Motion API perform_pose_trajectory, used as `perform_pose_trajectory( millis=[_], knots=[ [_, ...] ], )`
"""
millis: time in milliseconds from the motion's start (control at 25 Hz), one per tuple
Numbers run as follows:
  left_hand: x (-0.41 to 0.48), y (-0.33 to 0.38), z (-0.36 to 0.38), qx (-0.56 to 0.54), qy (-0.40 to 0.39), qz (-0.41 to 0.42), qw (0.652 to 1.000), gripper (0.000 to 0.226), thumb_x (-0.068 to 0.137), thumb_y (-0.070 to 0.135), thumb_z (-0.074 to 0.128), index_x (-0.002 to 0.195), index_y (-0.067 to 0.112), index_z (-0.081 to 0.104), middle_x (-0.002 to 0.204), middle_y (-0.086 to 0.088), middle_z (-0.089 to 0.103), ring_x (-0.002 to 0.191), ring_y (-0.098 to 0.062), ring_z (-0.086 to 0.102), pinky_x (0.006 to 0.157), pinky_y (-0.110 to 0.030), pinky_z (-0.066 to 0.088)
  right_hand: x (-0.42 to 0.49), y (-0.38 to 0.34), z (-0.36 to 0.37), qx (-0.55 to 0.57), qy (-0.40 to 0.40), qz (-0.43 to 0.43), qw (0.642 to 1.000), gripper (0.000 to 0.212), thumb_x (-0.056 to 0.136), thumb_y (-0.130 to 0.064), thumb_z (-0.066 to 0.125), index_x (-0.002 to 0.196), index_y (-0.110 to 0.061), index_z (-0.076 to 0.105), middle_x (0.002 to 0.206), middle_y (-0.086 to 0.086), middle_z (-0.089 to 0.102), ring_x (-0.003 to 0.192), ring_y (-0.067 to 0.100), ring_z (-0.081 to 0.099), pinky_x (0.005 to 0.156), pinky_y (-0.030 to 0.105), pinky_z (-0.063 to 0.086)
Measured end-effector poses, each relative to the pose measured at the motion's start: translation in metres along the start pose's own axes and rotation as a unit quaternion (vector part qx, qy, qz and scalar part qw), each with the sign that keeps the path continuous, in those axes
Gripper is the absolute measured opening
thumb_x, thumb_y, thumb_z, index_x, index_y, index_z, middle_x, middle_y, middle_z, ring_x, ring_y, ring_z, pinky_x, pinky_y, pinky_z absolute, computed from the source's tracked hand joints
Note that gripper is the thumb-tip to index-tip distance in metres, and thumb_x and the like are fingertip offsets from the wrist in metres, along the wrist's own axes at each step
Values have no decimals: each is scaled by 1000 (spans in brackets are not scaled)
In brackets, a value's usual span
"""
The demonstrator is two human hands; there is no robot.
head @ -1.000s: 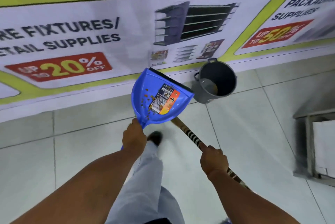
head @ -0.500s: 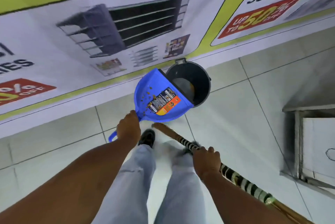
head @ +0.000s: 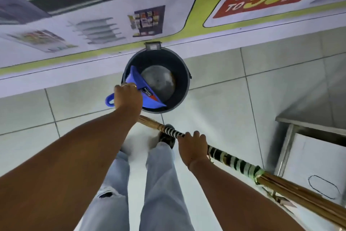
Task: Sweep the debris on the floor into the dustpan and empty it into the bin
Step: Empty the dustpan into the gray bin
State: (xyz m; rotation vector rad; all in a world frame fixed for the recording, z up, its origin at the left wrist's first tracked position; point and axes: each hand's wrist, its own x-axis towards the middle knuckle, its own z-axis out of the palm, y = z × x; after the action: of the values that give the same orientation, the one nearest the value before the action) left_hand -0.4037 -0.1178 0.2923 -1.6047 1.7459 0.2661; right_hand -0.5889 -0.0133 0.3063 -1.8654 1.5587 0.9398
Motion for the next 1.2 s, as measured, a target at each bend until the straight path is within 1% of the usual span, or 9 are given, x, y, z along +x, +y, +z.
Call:
perform_pose_trajectory(
  millis=[280,400,520,560,680,840,960,1080,1200],
  knots=[
    [5,13,-23,55,-20,3,998,36,86,19,56,119,8,55,119,-12,53,107,-27,52,89,-35,43,19,-1,-24,-38,-18,-40,998,36,96,-13,38,128,-14,54,122,7,59,114,32,50,91,40,38],
    [-5,6,-16,-59,6,-41,997,39,88,14,50,125,1,45,121,-14,55,110,-30,52,90,-36,43,14,-6,-27,-11,-22,-77,997,47,94,-14,42,141,-16,40,126,10,59,112,33,54,88,40,42],
    [-23,-5,11,-196,47,-89,976,51,88,10,47,135,0,30,124,-18,52,113,-35,50,91,-42,42,7,-15,-29,-33,31,-128,991,57,70,-26,75,125,-26,61,97,4,74,81,25,69,59,30,51],
    [-30,-8,21,-226,49,-98,968,52,87,9,49,135,1,31,123,-19,53,111,-36,50,91,-44,42,7,-18,-27,-43,37,-151,987,56,70,-26,75,125,-27,62,101,3,74,83,26,69,58,31,52],
    [-51,-27,51,-341,30,-117,932,46,82,4,57,126,4,44,117,-20,52,110,-40,48,89,-51,40,9,-44,-26,14,-55,-165,985,53,93,-13,45,144,-18,33,136,12,49,115,37,54,85,42,50],
    [-77,-98,100,-434,23,-141,890,41,82,2,54,121,3,44,122,-21,46,106,-41,53,86,-49,42,4,-115,-12,27,-99,-111,989,44,91,-13,49,133,-3,46,134,17,48,120,35,52,99,44,48],
    [-109,-156,145,-485,19,-155,860,44,82,0,52,124,-2,40,120,-26,49,105,-41,54,85,-51,44,-4,-179,9,2,-123,-56,991,46,90,-18,47,136,-14,45,133,12,55,122,35,53,97,51,48],
    [-134,-238,199,-512,3,-174,841,45,83,3,52,127,1,40,119,-22,52,107,-39,52,88,-46,44,0,-272,7,-1,-110,-63,992,57,93,-23,40,148,-24,26,136,12,52,123,32,54,99,46,44],
    [-155,-307,255,-529,30,-212,821,36,80,-2,54,116,0,46,102,-19,57,93,-40,59,76,-41,43,18,-358,-3,9,-102,-88,991,59,89,-22,50,144,-13,31,135,12,49,121,31,56,96,41,45]
  ],
)
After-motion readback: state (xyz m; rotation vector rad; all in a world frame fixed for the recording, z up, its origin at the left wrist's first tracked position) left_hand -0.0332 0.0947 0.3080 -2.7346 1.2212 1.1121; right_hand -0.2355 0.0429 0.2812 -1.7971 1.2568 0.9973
